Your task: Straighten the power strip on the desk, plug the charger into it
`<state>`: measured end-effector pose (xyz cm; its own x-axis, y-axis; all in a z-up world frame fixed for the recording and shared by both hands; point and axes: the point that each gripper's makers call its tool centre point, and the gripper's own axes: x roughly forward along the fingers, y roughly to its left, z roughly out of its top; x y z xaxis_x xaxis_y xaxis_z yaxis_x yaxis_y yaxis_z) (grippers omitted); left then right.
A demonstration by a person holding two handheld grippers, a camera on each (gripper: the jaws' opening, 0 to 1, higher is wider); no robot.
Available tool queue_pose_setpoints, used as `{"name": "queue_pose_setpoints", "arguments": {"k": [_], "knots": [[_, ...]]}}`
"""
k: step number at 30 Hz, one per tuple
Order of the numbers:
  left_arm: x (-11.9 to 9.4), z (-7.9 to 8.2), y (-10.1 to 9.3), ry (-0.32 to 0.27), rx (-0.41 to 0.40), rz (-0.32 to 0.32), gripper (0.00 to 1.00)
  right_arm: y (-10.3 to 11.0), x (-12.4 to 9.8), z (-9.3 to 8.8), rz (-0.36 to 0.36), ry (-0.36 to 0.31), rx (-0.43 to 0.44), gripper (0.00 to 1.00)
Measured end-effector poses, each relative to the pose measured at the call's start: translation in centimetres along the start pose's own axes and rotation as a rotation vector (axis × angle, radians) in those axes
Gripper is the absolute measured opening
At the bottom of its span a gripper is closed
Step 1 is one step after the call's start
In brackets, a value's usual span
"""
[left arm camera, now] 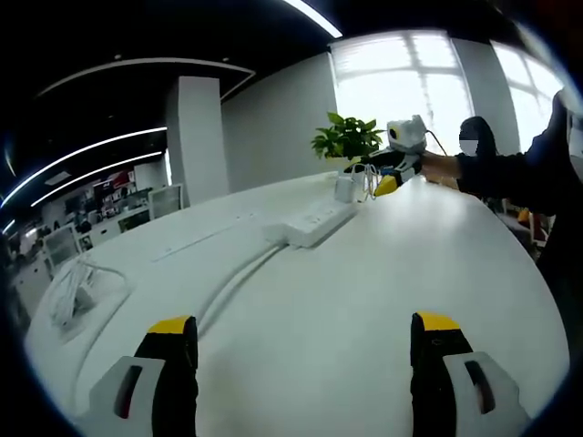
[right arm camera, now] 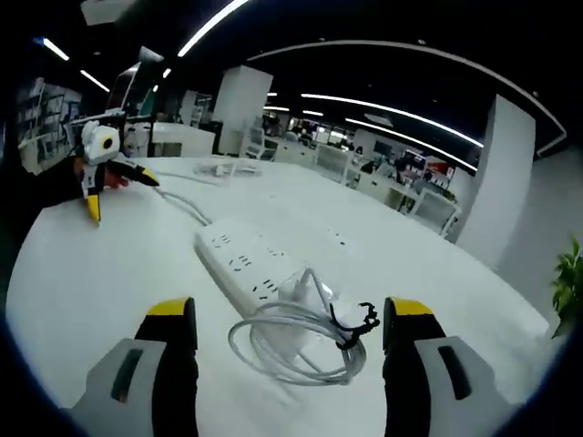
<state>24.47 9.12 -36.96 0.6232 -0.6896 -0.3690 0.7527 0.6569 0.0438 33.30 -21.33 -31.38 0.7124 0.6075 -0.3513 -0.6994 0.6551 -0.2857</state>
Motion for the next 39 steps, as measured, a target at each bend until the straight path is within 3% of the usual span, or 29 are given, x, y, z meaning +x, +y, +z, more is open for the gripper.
{"name": "queue_pose_setpoints", "arguments": {"k": [5, 10, 25, 39], "knots": [[0.1, -0.1, 0.1, 0.01, 0.007, 0.004, 0.99, 0.2, -0.9, -0.8, -0.029, -0.012, 0.029, 0.83], [0.1, 0.1, 0.2, 0.005, 0.007, 0.01, 0.99, 0.0, -1.9, -0.3, -0.075, -0.053, 0.043, 0.82], [0.2, 0.5, 0.6, -0.01, -0.022, 0.023, 0.99, 2.1, -3.8, 0.7, -0.098, -0.128, 0.066, 0.86], [0.2, 1.2, 0.4, -0.041, -0.053, 0.034, 0.99, 4.3, -5.2, 0.5, -0.097, -0.192, 0.166, 0.86]]}}
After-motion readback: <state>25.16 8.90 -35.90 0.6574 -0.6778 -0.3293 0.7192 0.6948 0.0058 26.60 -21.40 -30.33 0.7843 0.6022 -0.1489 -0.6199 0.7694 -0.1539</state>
